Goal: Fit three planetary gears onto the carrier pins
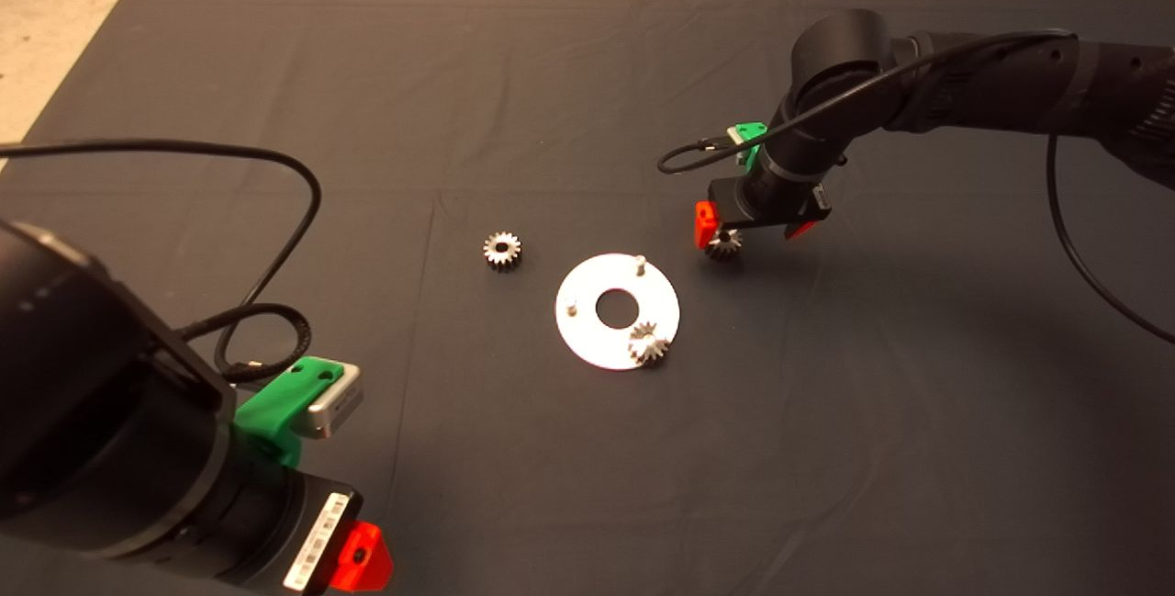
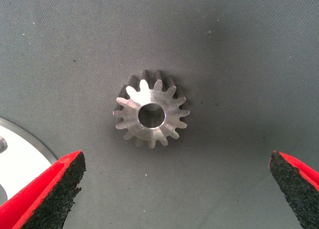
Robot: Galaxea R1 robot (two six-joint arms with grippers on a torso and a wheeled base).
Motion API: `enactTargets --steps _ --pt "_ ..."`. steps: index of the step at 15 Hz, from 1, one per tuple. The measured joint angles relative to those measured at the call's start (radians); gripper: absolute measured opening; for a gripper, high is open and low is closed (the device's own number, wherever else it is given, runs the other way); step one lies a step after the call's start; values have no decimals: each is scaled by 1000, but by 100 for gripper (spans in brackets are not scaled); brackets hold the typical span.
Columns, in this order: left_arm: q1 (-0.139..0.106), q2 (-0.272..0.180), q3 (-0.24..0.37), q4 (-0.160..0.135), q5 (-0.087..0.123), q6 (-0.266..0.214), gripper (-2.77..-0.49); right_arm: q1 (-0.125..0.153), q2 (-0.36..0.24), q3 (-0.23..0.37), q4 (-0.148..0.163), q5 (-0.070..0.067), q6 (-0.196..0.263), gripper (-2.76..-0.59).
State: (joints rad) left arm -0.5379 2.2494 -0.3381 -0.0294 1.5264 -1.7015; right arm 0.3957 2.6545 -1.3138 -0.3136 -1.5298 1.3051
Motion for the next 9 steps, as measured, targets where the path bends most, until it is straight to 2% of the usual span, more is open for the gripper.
enactTargets --steps 2,4,5,6,9 --pt "0 0 0 0 0 0 -51 0 3 -2 5 0 0 -61" --pt "0 0 0 0 0 0 -51 0 3 -12 28 0 -3 -61" --pt "0 0 0 0 0 0 -51 0 3 -16 34 4 -3 -61" --pt "0 0 0 0 0 0 -51 0 3 -24 41 15 -5 -61" --pt "0 0 0 0 0 0 -51 -12 3 -26 44 16 -24 -61"
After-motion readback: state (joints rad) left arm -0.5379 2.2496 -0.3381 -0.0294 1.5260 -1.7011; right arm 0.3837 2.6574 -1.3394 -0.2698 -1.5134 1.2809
